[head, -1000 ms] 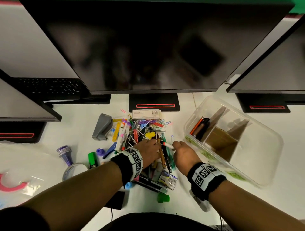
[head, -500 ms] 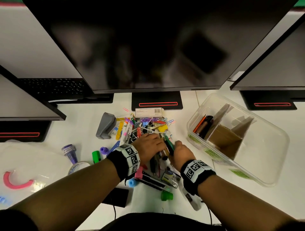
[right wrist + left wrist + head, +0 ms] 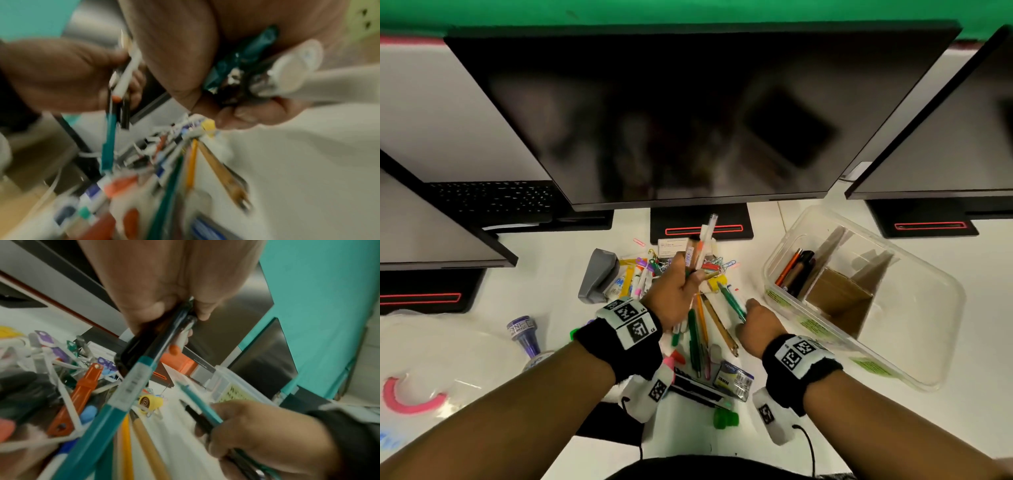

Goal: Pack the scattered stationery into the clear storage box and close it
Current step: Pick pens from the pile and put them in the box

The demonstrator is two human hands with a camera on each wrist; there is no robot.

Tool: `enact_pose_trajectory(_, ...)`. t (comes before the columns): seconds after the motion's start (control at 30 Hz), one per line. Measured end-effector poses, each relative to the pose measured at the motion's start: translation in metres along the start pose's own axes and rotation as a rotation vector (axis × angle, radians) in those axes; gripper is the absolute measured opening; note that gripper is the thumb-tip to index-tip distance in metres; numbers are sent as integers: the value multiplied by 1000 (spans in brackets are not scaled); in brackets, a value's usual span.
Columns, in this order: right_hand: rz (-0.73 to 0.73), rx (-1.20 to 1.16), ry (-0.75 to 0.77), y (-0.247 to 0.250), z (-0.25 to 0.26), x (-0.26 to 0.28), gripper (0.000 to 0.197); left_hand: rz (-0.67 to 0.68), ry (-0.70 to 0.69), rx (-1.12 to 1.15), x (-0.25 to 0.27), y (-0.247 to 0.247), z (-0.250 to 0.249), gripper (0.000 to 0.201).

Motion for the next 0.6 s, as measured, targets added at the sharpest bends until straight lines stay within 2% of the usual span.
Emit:
enact_pose_trajectory(0.1,59,-285,52,28,1,27,8,-24,17,83,-3,7,-13,9)
enact_pose_trajectory(0.2,136,-664,60,61,-6,55,12,5,-16,185,-9,11,-44,15)
enact_pose_trajectory(0.27,111,-938,26,86,-15,63,15,51,-21,293,-15,6,-66,16)
enact_pose_trajectory(0.37,15,-1246,-95,116,-25,51,8,93,85,495,-27,-10,-86,13)
enact_pose_trajectory(0.4,-14,-1290,-134,123,-26,43,4,102,127,521,-30,-16,-88,13)
enact_pose_trajectory(0.43,-38,-1288,-156,129,-28,36,9,114,159,522,-34,-23,-90,13)
enact_pose_trajectory(0.5,-53,-1240,-177,135,-29,21,28,126,193,487,-42,-33,-90,13)
enact_pose_trajectory(0.53,-58,-1213,-185,137,-31,18,31,127,200,469,-47,-38,-90,14)
enact_pose_trajectory(0.6,-109,-1106,-189,141,-36,16,31,122,210,456,-56,-47,-88,16)
Point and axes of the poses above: each hand's wrist, its own x-axis away from the middle knuckle, its own y-axis out of the back of the hand, z = x × y, the point moved 3 cm from there along -x, towards the middle knuckle, and after that the axes turned 9 degrees about -y, right-handed, at the moved point
